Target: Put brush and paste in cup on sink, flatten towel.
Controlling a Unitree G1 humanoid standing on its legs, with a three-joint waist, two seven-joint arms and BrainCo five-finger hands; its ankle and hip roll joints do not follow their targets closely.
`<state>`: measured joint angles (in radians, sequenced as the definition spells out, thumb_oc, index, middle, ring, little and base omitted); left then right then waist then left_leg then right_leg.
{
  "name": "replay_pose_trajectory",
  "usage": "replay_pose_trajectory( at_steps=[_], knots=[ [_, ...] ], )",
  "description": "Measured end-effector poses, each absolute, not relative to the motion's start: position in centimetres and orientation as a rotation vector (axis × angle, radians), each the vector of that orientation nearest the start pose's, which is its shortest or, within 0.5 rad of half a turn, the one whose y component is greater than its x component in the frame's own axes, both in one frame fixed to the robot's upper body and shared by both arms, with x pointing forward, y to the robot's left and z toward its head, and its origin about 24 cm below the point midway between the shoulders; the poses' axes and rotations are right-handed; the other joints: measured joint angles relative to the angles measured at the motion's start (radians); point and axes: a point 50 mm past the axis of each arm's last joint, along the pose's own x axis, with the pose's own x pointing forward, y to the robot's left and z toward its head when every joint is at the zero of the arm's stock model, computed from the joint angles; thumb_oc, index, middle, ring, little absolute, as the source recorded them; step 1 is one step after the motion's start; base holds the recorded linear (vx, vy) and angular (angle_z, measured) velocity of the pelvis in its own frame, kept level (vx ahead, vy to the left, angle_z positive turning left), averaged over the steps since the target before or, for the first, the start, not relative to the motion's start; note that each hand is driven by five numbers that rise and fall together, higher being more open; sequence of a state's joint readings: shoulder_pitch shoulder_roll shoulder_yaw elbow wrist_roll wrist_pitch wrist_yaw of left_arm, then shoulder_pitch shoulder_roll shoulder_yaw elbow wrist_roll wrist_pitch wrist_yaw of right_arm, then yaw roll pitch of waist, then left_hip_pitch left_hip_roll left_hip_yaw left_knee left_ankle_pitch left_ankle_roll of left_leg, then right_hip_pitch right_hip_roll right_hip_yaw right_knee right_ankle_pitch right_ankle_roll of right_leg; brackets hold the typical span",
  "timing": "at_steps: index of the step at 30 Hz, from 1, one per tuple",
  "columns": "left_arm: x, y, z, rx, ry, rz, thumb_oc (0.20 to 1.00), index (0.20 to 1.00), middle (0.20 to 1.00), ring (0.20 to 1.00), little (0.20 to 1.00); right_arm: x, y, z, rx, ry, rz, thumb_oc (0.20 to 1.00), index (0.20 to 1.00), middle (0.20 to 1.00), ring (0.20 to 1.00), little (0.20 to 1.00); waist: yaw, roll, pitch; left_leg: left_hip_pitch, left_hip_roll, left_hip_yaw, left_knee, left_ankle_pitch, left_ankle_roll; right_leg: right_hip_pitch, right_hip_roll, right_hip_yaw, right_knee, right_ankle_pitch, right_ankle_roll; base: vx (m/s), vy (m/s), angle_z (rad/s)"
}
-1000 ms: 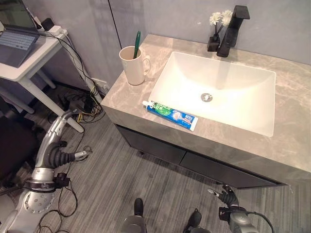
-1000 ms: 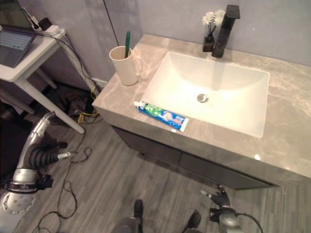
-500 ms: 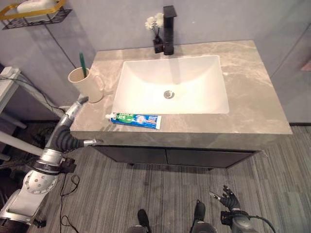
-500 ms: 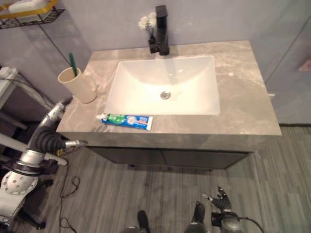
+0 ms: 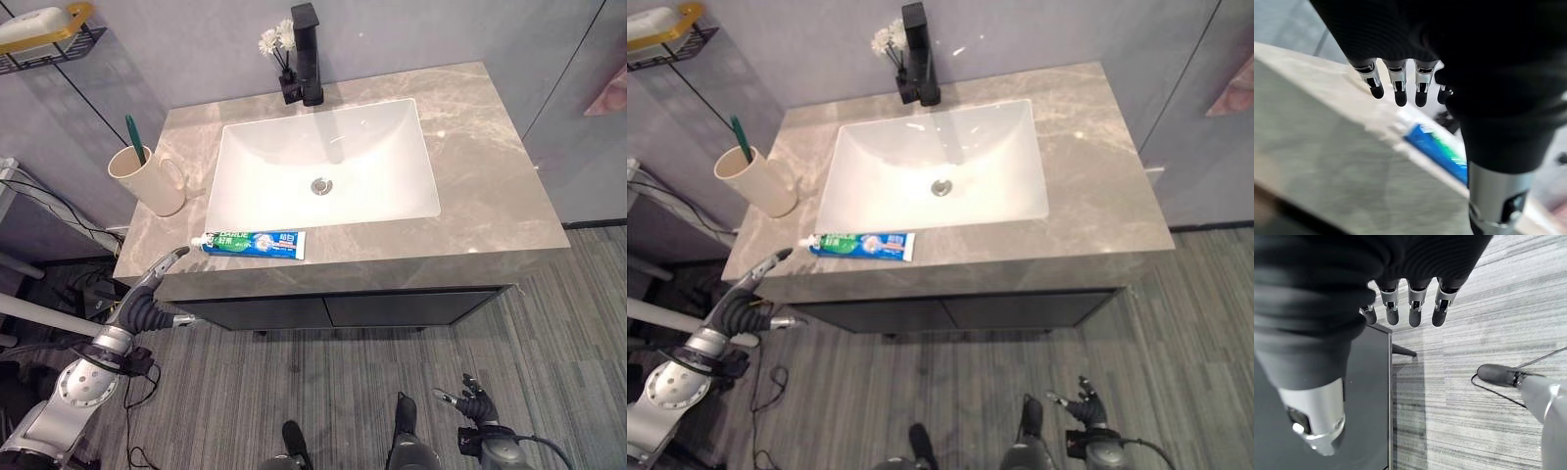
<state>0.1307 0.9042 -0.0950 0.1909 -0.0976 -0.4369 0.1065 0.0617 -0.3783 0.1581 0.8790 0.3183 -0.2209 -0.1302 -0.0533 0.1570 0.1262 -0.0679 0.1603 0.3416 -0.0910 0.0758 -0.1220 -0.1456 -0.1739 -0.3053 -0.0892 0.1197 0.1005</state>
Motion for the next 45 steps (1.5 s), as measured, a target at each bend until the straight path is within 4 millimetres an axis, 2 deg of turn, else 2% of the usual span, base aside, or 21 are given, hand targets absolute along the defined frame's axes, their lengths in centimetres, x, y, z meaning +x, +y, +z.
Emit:
replay_pose_trajectory(
  at_steps=[6,19,30,38,45],
  knots=[
    [22.5,30.3,8.0,0.788,-0.102,-0.061,1.0,1.0,1.0,1.0,1.0,15.7,-26.7,-10.4,-0.192,0.675,-0.263,1.0,1.0,1.0,1.0,1.0,-0.014,-0.008,0.007,-0.007,-0.006,0.004,-0.001,0.0,0.001,-0.011,-0.002,0.005,-0.001,0.006,0.002,0.0,0.003,-0.02],
    [25.2,29.5,11.5,0.806,-0.268,-0.005,1.0,1.0,1.0,1.0,1.0,15.7,-26.4,-10.4,-0.19,0.672,-0.255,1.0,1.0,1.0,1.0,1.0,-0.022,-0.035,0.044,-0.019,-0.006,0.027,-0.001,-0.001,0.002,-0.036,0.001,0.026,0.002,0.012,0.002,0.02,0.001,-0.05],
    [25.3,29.6,11.5,0.804,-0.266,0.01,1.0,1.0,1.0,1.0,1.0,16.1,-26.1,-10.3,-0.183,0.66,-0.248,1.0,1.0,1.0,1.0,1.0,-0.022,-0.052,0.055,-0.023,-0.012,0.053,-0.001,-0.004,0.003,-0.059,0.001,0.053,0.003,0.017,0.002,0.03,-0.002,-0.07],
    [25.3,29.9,11.2,0.805,-0.237,0.021,1.0,1.0,1.0,1.0,1.0,16.1,-26.1,-10.3,-0.182,0.659,-0.247,1.0,1.0,1.0,1.0,1.0,-0.045,-0.061,0.061,-0.024,-0.012,0.056,-0.001,-0.004,0.003,-0.062,0.003,0.056,0.003,0.021,0.0,0.0,-0.001,-0.01],
    [25.9,29.8,11.2,0.665,-0.242,0.049,1.0,1.0,1.0,1.0,1.0,16.0,-26.1,-10.4,-0.182,0.664,-0.249,1.0,1.0,1.0,1.0,1.0,-0.045,-0.062,0.061,-0.024,-0.012,0.057,-0.001,-0.004,0.003,-0.063,0.003,0.059,0.003,0.022,0.0,0.0,-0.002,0.0]
  ],
)
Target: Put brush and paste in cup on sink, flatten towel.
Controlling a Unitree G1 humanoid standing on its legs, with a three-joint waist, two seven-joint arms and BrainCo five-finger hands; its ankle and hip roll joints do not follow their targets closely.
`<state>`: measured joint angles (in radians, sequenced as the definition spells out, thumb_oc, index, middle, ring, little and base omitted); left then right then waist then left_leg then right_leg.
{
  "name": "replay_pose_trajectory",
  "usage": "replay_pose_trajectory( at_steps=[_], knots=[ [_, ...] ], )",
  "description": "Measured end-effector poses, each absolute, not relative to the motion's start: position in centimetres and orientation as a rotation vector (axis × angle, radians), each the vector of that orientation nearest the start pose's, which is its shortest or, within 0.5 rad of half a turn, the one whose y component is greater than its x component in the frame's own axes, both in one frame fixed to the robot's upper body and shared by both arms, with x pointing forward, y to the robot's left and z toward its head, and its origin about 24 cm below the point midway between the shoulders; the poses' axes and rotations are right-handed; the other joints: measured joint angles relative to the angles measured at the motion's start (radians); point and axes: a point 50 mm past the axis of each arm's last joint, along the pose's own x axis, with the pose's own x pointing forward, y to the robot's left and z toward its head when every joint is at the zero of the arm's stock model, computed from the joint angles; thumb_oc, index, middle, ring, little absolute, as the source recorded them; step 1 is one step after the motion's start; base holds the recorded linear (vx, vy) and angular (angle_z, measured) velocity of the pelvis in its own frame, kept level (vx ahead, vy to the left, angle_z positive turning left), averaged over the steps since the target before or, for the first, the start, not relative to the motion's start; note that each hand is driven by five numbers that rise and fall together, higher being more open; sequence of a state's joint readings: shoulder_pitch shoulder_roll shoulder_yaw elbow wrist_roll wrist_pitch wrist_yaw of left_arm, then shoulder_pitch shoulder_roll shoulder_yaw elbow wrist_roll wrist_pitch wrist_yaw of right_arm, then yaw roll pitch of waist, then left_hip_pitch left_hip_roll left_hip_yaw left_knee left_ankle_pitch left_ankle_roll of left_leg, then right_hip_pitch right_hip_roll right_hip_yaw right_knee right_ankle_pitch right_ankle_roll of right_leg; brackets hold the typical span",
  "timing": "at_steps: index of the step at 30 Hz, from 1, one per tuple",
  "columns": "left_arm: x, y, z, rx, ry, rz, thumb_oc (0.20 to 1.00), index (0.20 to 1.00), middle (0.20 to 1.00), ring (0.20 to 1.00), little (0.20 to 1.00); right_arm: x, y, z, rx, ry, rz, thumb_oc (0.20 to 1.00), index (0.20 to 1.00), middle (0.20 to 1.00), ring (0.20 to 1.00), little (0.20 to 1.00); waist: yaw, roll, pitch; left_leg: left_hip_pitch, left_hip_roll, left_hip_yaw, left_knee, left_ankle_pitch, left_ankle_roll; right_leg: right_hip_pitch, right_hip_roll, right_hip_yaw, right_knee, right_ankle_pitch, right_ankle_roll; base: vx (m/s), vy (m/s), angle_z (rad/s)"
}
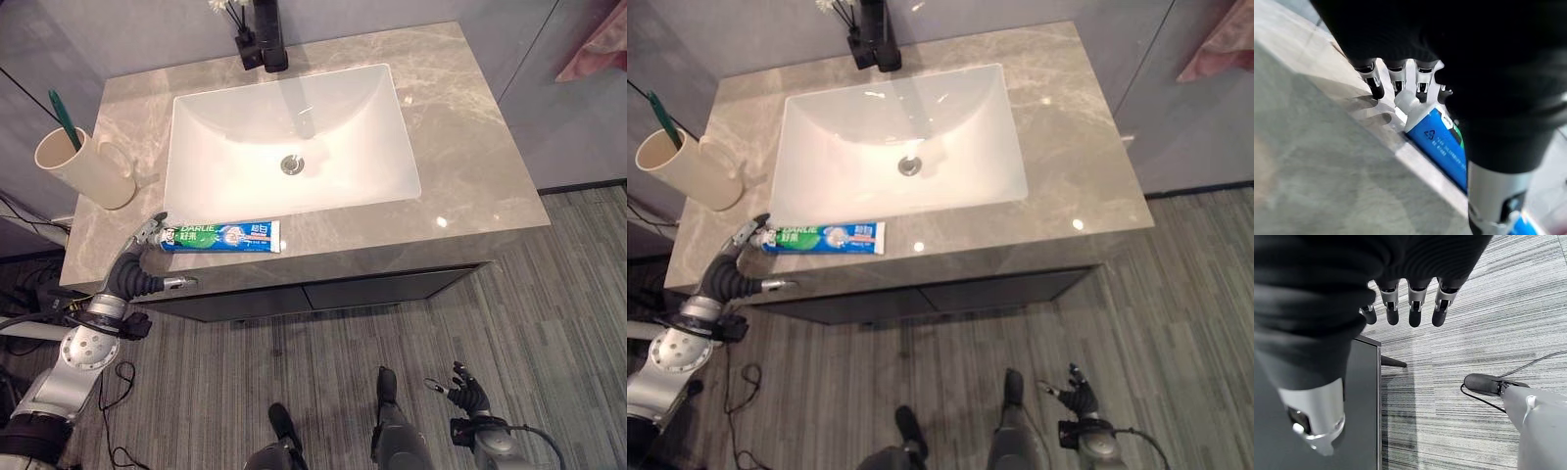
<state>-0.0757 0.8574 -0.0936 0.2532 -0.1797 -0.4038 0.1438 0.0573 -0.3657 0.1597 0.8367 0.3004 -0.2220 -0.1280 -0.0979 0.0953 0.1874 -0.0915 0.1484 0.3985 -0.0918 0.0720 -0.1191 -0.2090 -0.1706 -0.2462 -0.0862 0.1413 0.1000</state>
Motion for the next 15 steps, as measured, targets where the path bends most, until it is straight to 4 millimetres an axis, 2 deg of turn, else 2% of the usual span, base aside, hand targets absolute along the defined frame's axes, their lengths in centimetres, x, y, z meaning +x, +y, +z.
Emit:
replay_pose_trajectory(
  at_steps=[8,15],
  knots=[
    [26.14,29.64,11.1,0.596,-0.24,0.056,1.0,1.0,1.0,1.0,1.0,15.73,-26.08,-10.55,-0.18,0.675,-0.251,1.0,1.0,1.0,1.0,1.0,-0.001,-0.002,-0.001,0.001,0.0,0.002,0.0,0.0,0.0,0.0,0.001,0.003,0.001,0.002,-0.001,0.0,0.0,0.0],
    [26.66,29.74,11.32,0.601,-0.24,0.068,1.0,1.0,1.0,1.0,1.0,15.74,-25.73,-10.66,-0.17,0.676,-0.247,1.0,1.0,1.0,1.0,1.0,-0.001,-0.017,-0.01,-0.002,-0.001,0.015,0.0,0.0,0.0,-0.013,0.001,0.017,0.001,0.007,0.0,0.0,-0.001,-0.05]
  ],
)
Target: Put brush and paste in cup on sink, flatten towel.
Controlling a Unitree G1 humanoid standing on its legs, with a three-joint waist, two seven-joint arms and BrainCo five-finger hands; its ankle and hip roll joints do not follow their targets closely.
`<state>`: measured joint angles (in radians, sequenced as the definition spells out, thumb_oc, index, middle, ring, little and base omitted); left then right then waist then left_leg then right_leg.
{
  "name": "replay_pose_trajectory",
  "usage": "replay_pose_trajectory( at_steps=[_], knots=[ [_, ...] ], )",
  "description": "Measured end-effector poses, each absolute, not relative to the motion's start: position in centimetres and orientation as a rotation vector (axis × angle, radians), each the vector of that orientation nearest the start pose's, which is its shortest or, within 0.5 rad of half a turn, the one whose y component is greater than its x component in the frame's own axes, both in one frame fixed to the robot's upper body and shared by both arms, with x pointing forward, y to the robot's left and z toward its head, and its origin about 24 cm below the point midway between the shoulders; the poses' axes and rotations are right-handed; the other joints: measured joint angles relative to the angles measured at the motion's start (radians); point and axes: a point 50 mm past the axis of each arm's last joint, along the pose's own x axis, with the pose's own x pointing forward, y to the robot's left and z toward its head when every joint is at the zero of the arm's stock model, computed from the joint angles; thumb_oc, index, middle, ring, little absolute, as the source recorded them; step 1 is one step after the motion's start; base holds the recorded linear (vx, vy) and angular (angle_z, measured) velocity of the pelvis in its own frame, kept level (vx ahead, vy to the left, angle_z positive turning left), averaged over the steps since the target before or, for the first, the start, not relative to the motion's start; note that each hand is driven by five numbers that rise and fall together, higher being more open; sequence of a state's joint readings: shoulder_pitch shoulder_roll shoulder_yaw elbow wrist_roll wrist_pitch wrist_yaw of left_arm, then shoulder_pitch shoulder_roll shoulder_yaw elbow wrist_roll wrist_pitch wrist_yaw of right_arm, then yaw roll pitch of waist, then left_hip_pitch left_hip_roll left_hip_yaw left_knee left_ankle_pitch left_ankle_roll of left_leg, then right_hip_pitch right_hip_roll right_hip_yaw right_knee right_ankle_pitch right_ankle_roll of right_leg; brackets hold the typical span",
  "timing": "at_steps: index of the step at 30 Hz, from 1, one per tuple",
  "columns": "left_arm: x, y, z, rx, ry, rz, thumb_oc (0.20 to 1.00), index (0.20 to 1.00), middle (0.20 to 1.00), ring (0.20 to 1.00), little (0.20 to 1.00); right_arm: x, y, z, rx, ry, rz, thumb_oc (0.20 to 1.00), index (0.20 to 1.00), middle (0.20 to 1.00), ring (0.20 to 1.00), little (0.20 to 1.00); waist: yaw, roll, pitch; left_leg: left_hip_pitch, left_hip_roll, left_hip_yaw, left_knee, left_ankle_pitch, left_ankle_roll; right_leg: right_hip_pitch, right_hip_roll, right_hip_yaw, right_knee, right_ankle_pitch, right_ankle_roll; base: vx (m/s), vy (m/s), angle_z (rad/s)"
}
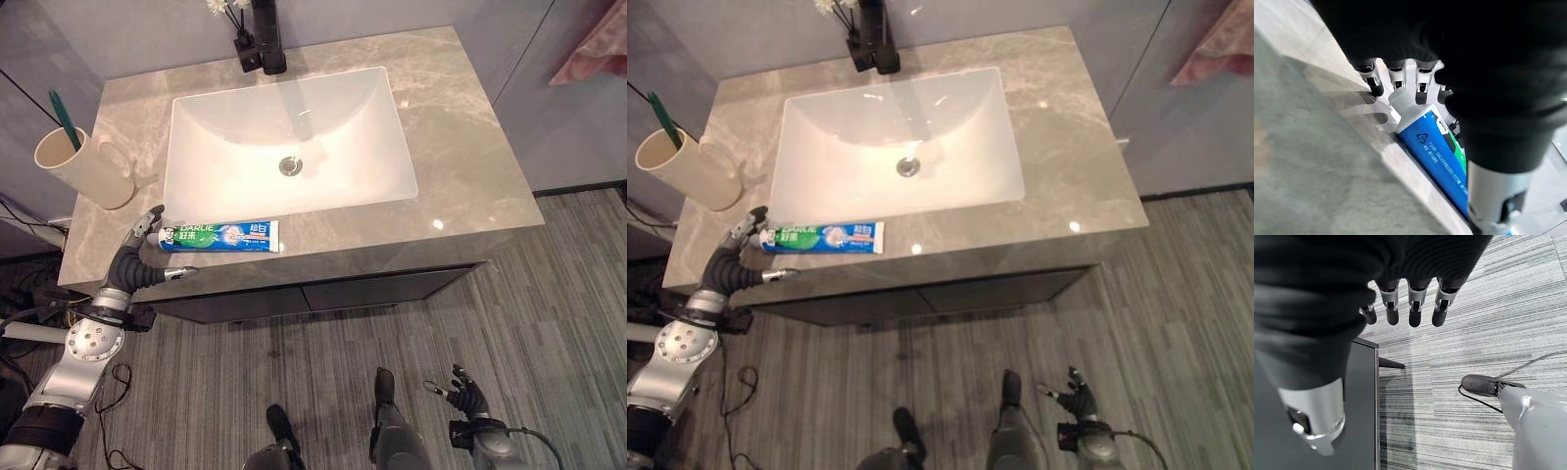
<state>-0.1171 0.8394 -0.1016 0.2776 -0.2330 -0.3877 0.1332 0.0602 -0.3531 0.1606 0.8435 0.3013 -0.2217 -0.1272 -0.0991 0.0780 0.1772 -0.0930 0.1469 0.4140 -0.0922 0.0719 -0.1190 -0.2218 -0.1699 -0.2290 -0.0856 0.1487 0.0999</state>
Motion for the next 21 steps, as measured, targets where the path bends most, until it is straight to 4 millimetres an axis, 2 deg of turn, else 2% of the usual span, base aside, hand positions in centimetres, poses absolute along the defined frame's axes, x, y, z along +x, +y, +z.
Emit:
replay_pose_trajectory(
  at_steps=[12,17,19,21],
  knots=[
    [27.15,29.7,11.37,0.646,-0.233,0.082,1.0,1.0,1.0,1.0,1.0,15.47,-25.68,-10.8,-0.167,0.683,-0.249,1.0,1.0,1.0,1.0,1.0,-0.003,0.002,-0.014,-0.013,-0.004,0.015,0.0,0.0,0.001,-0.025,-0.002,0.021,0.0,0.007,-0.002,0.0,-0.004,-0.03],
    [27.18,29.68,10.88,0.659,-0.213,0.085,0.589,0.589,0.589,0.589,0.589,15.47,-25.71,-10.78,-0.161,0.682,-0.254,1.0,1.0,1.0,1.0,1.0,-0.004,0.019,-0.023,-0.013,-0.006,0.021,0.0,0.0,0.001,-0.029,-0.003,0.026,0.0,0.007,-0.002,0.0,-0.009,-0.01],
    [27.21,29.8,10.75,0.658,-0.206,0.092,0.501,0.501,0.501,0.501,0.501,15.46,-25.77,-10.77,-0.16,0.682,-0.257,1.0,1.0,1.0,1.0,1.0,-0.005,0.03,-0.024,-0.013,-0.006,0.023,0.0,0.0,0.001,-0.03,-0.003,0.027,0.0,0.007,-0.002,0.0,-0.005,-0.02],
    [27.31,29.92,10.7,0.655,-0.2,0.102,0.451,0.451,0.451,0.451,0.451,15.46,-25.78,-10.77,-0.16,0.682,-0.258,1.0,1.0,1.0,1.0,1.0,-0.005,0.037,-0.025,-0.013,-0.006,0.026,0.0,0.0,0.001,-0.032,-0.003,0.03,0.0,0.007,-0.002,0.0,-0.022,-0.04]
  ],
)
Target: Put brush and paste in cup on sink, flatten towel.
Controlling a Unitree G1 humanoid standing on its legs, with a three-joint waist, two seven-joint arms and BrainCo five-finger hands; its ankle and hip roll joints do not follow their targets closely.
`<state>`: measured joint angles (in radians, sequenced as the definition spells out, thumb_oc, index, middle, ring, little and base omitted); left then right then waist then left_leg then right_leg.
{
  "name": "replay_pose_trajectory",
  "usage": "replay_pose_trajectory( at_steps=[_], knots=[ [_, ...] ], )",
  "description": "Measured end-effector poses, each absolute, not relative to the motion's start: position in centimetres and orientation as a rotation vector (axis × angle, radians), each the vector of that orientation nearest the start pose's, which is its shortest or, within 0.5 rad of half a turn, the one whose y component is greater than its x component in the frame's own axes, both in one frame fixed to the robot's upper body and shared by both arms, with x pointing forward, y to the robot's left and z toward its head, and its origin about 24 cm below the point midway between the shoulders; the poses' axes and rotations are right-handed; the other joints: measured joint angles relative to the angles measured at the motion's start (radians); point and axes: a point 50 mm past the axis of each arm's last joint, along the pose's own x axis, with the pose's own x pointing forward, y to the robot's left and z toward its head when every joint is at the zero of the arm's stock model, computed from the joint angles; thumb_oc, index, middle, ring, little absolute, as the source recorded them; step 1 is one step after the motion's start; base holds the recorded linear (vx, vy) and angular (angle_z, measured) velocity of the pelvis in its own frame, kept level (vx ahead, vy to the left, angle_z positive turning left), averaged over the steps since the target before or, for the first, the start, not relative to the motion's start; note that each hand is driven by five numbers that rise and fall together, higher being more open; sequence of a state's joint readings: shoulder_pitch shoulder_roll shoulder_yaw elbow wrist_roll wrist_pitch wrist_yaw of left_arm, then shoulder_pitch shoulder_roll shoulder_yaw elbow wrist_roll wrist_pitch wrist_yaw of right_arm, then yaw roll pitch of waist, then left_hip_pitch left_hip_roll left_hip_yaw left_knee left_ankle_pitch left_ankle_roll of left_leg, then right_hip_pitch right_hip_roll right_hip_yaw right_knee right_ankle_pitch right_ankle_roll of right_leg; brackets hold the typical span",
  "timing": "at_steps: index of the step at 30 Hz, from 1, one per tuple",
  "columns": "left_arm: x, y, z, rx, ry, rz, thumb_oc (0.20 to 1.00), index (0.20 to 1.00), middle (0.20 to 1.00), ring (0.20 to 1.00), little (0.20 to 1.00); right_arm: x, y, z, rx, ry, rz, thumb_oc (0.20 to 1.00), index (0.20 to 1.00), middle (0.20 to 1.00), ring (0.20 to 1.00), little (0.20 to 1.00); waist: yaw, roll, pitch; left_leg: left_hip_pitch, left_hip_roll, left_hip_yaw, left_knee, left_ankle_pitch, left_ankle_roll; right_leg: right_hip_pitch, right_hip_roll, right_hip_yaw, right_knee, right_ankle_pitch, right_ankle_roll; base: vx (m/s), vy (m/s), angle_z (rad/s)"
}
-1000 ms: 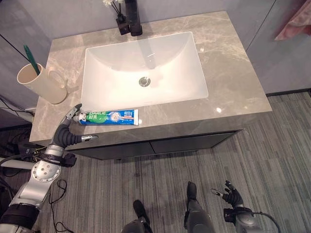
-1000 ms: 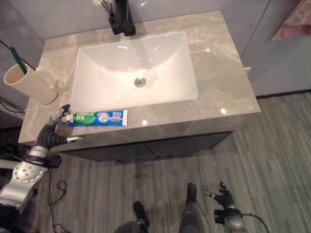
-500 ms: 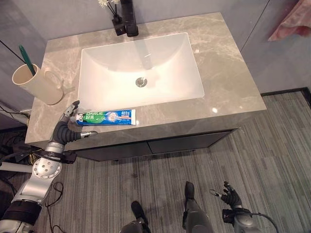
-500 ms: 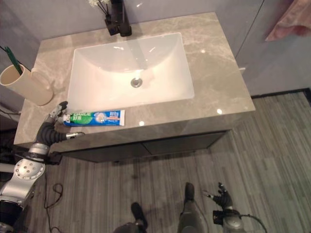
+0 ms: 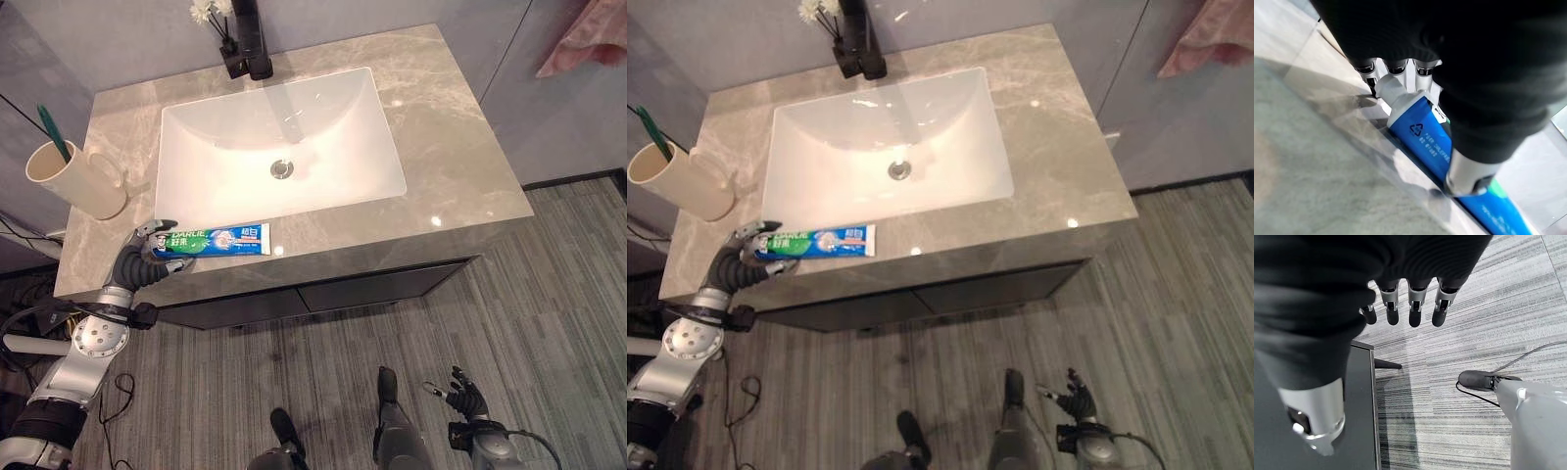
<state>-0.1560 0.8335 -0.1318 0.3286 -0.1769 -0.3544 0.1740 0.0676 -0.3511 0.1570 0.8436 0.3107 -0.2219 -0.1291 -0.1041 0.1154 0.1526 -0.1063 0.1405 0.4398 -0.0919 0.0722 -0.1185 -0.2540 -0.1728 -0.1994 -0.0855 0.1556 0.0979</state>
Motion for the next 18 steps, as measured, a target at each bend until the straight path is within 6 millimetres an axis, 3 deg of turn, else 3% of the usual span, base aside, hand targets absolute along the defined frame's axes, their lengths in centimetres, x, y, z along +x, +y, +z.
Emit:
replay_pose_trajectory(
  at_steps=[2,7,9,18],
  knots=[
    [27.5,30.1,10.6,0.654,-0.189,0.114,0.316,0.316,0.316,0.316,0.316,15.5,-25.9,-10.7,-0.159,0.681,-0.262,1.0,1.0,1.0,1.0,1.0,-0.006,0.01,-0.004,0.0,0.0,0.004,0.0,0.0,0.0,-0.003,0.0,0.002,0.0,0.0,0.0,0.0,-0.02,-0.04],
    [27.7,30.2,10.3,0.675,-0.168,0.127,0.329,0.329,0.329,0.329,0.329,15.1,-26.6,-10.6,-0.156,0.682,-0.296,1.0,1.0,1.0,1.0,1.0,-0.021,0.033,-0.002,0.001,0.0,0.006,0.0,0.0,0.0,-0.003,0.001,0.004,0.0,0.001,-0.001,0.0,0.0,0.0],
    [28.0,30.2,10.3,0.709,-0.163,0.124,0.2,0.2,0.2,0.2,0.2,14.5,-27.0,-10.8,-0.161,0.696,-0.308,1.0,1.0,1.0,1.0,1.0,-0.023,0.044,-0.003,0.005,0.0,0.007,0.0,0.0,0.0,0.0,0.002,0.005,0.0,0.005,-0.002,0.0,-0.039,-0.02],
    [28.5,28.4,9.6,0.859,-0.164,0.005,0.2,0.2,0.2,0.2,0.2,11.2,-29.0,-12.2,-0.138,0.821,-0.435,1.0,1.0,1.0,1.0,1.0,-0.024,0.046,-0.003,0.073,0.005,0.002,-0.005,-0.009,-0.004,0.067,0.002,0.003,0.0,-0.003,0.004,0.0,-0.022,-0.01]
  ],
)
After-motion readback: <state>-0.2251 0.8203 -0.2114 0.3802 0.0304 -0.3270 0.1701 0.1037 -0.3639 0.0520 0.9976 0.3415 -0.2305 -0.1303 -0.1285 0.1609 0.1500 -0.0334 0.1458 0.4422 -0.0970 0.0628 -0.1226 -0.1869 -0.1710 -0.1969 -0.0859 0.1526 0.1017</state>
